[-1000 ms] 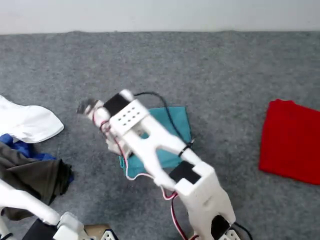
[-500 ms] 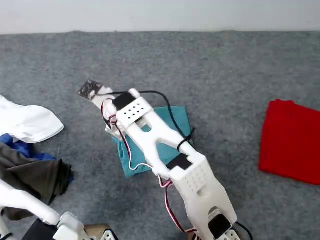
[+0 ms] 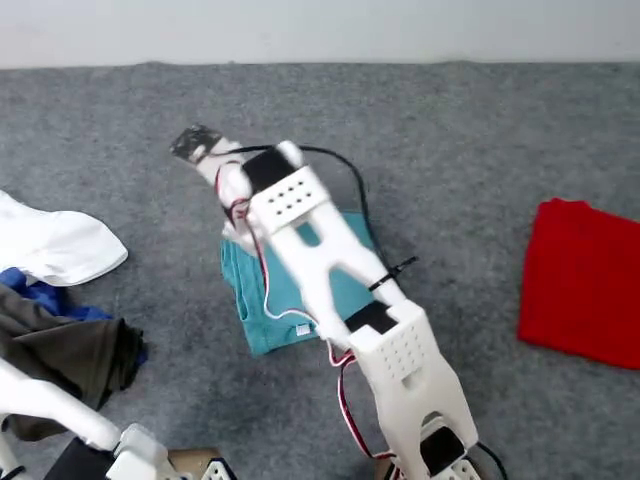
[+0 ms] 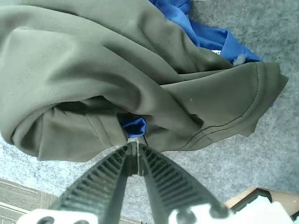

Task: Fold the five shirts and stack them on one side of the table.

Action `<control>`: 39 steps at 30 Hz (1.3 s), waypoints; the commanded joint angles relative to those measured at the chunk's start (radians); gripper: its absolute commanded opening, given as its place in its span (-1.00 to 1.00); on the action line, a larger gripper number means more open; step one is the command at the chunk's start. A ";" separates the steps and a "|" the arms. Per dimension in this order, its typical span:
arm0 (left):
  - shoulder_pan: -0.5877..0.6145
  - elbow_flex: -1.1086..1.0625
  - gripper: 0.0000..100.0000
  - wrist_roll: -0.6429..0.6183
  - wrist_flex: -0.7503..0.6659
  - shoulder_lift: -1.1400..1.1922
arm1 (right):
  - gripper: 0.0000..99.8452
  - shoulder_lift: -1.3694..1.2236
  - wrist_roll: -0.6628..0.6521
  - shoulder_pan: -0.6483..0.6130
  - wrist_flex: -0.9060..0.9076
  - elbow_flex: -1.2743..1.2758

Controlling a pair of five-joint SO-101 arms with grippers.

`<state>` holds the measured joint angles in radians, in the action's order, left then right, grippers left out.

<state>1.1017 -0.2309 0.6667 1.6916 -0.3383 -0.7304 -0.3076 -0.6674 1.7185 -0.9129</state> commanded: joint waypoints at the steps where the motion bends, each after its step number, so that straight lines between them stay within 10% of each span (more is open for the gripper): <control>1: -0.005 0.005 -0.97 0.002 -0.018 -0.011 | -0.98 0.087 0.006 0.038 0.081 -0.026; 29: -0.005 0.005 -0.97 0.002 -0.018 -0.011 | -0.98 0.498 0.003 0.317 -0.236 1.132; 39: -0.005 0.005 -0.97 0.002 -0.018 -0.011 | -0.98 0.607 0.011 0.300 -0.160 0.954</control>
<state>1.1017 -0.2309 0.6667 1.6916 -0.3383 -0.2087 -0.3076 -0.3621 1.5282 0.1596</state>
